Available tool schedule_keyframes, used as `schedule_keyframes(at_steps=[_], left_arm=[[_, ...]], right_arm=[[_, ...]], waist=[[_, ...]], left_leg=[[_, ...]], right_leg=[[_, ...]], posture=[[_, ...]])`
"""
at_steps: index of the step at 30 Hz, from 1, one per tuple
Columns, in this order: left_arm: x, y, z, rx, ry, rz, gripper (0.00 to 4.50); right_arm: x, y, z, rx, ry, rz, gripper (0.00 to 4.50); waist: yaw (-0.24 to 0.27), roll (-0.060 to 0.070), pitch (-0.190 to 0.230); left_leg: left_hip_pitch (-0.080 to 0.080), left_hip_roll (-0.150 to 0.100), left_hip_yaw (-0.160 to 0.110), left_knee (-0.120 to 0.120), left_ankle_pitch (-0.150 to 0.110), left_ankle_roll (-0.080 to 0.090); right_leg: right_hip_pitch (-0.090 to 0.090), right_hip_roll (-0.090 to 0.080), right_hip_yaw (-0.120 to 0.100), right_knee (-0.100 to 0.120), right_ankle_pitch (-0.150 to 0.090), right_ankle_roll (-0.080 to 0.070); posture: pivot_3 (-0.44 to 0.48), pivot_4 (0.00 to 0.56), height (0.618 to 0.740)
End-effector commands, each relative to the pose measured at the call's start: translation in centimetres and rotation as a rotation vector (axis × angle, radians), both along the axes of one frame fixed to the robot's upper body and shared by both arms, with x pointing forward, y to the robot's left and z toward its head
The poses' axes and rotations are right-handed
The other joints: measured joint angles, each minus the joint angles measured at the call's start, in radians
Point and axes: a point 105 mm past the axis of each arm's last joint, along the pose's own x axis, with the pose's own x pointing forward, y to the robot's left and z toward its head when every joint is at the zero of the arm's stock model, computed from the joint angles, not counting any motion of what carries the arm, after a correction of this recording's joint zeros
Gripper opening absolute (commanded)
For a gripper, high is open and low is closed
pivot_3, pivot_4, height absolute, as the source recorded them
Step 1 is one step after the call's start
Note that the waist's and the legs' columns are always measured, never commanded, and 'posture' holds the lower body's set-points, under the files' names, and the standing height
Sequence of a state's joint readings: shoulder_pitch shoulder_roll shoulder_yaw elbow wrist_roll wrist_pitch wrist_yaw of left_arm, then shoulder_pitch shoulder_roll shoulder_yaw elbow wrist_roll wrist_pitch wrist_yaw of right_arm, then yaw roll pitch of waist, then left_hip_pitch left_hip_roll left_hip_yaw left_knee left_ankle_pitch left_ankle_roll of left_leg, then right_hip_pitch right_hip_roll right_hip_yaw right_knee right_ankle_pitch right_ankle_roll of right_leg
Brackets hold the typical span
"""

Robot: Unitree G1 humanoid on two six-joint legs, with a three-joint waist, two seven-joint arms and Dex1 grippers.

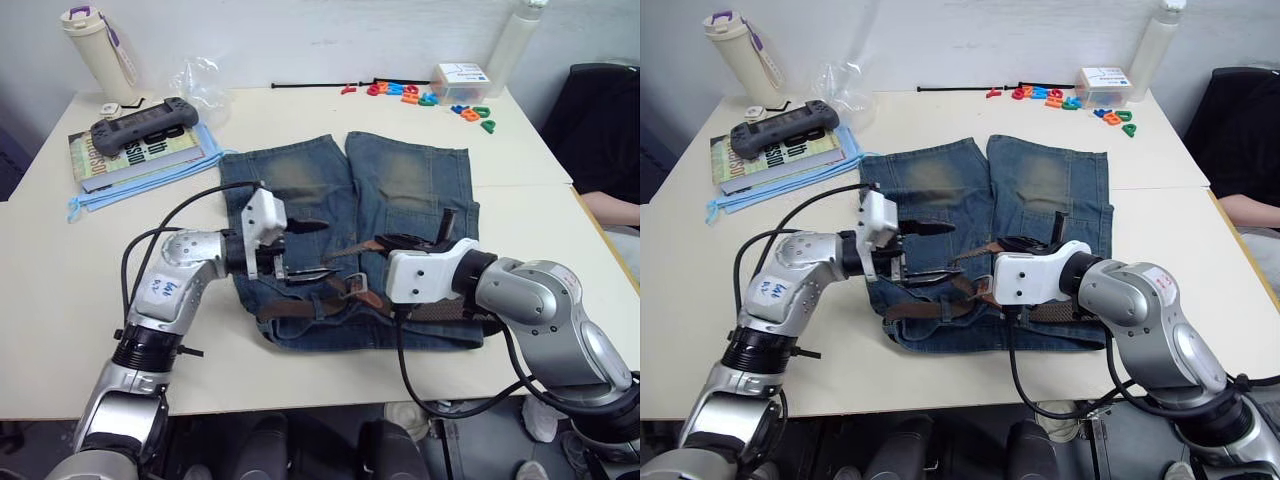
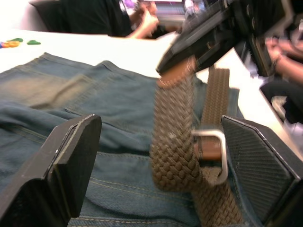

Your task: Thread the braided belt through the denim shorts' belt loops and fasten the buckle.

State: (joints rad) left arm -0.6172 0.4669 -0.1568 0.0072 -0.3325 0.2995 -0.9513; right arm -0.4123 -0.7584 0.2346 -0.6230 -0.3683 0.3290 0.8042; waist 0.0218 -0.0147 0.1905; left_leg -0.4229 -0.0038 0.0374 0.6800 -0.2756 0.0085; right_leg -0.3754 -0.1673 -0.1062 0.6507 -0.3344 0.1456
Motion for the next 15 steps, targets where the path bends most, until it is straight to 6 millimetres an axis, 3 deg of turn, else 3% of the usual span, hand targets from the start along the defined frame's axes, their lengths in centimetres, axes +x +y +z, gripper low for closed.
schedule_keyframes(at_steps=[1, 7, 10, 15], left_arm=[[0.2, -1.1, 0.8, 0.019, -0.104, 0.023, 4.44], [0.3, -2.3, 0.8, 0.018, -0.155, 0.080, 4.44], [0.6, -2.3, 1.0, 0.003, -0.175, 0.115, 3.74], [0.5, -1.8, 0.5, 0.028, -0.155, 0.123, 1.36]], right_arm=[[-0.4, 0.4, 0.8, 0.001, -0.038, 0.019, 0.00], [-0.5, 0.4, 0.8, 0.006, -0.038, 0.011, 0.00], [-0.6, 0.4, 0.7, 0.006, -0.037, 0.008, 0.00], [-0.5, 0.4, 0.7, 0.007, -0.038, 0.004, 0.00]], waist=[[0.000, 0.000, 0.000], [0.000, 0.000, 0.000], [0.000, 0.000, 0.000], [0.000, 0.000, 0.000]], left_leg=[[0.000, 0.000, 0.000, 0.000, 0.000, 0.000], [0.000, 0.000, 0.000, 0.000, 0.000, 0.000], [0.000, 0.000, 0.000, 0.000, 0.000, 0.000], [0.000, 0.001, -0.001, 0.000, 0.000, 0.000]], right_leg=[[0.000, 0.000, 0.000, 0.000, 0.000, 0.000], [0.000, 0.000, 0.000, 0.000, 0.000, 0.000], [0.000, 0.000, 0.000, 0.000, 0.000, 0.000], [0.000, 0.000, 0.000, 0.000, 0.000, 0.000]], posture=[[0.000, 0.150, 0.684], [0.000, 0.150, 0.684], [0.000, 0.150, 0.684], [0.000, 0.150, 0.684]])
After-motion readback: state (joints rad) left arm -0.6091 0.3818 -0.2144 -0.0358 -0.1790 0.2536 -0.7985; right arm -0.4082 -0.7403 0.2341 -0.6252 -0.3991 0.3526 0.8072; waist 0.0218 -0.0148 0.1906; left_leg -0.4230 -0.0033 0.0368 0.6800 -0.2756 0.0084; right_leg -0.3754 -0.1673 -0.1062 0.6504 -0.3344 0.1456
